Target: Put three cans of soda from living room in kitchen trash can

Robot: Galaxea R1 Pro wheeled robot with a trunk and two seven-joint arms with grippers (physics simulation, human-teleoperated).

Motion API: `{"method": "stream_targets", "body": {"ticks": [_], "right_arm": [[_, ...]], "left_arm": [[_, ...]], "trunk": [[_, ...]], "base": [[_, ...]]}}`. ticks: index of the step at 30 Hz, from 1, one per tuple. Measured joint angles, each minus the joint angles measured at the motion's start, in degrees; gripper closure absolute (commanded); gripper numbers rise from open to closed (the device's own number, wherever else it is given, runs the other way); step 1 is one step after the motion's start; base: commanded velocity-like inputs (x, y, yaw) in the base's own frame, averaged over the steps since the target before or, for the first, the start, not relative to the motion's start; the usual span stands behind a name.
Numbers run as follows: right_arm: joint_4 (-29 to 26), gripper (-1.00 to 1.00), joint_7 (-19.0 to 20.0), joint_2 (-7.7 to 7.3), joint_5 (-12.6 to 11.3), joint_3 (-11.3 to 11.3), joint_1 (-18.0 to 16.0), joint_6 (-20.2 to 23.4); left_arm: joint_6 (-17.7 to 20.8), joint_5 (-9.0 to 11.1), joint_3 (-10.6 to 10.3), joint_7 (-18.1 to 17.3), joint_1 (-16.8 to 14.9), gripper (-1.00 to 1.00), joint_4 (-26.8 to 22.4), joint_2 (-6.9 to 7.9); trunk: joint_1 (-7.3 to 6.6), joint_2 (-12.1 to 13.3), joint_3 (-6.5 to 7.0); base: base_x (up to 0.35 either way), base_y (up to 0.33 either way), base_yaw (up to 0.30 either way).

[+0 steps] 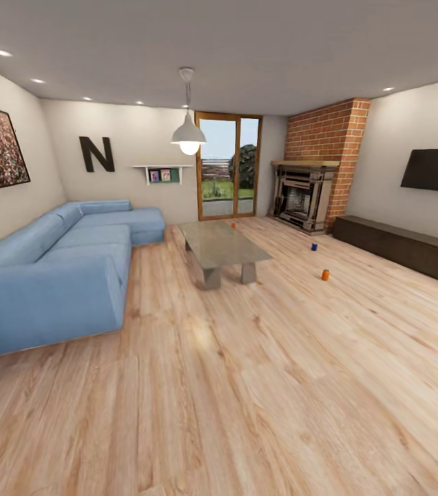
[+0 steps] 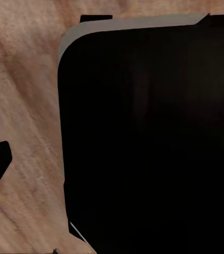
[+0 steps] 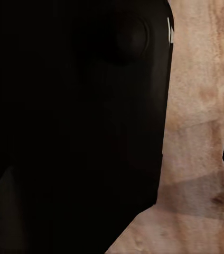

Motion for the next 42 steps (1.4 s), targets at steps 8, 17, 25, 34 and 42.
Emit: {"method": "stream_targets", "body": {"ticks": [8,17,25,34,42], "right_arm": [[-0.07,-1.00,0.05,0.01,0.03,0.04,-0.01,0.01],[0.00,-1.00,2.20,-0.04,0.02,0.00,0.00,0.05],[0.01,-1.00,4.57,-0.08,0.02,-0.06,-0.01,0.10],[0.01,-1.00,4.86,-0.08,0.02,-0.07,-0.01,0.16],[0.01,-1.00,4.89,-0.07,0.02,-0.06,-0.01,0.19]], "left_arm": [[-0.04,0.00,0.00,0.00,-0.02,-1.00,-0.19,-0.12],[-0.06,0.00,0.03,0.00,-0.04,-1.00,-0.29,-0.19],[-0.10,0.00,0.05,0.00,-0.04,-1.00,-0.91,-0.19],[-0.07,0.00,0.05,0.00,-0.03,-1.00,-1.57,-0.19],[-0.06,0.00,0.01,0.00,-0.04,-1.00,-1.61,-0.38]], "trunk": [[0.00,0.00,0.00],[0.00,0.00,0.00],[0.00,0.00,0.00],[0.00,0.00,0.00],[0.00,0.00,0.00]], "base": [[0.280,0.204,-0.072],[0.280,0.202,-0.255],[0.269,0.146,-0.283],[0.259,0.078,-0.285],[0.314,0.008,-0.286]]}}
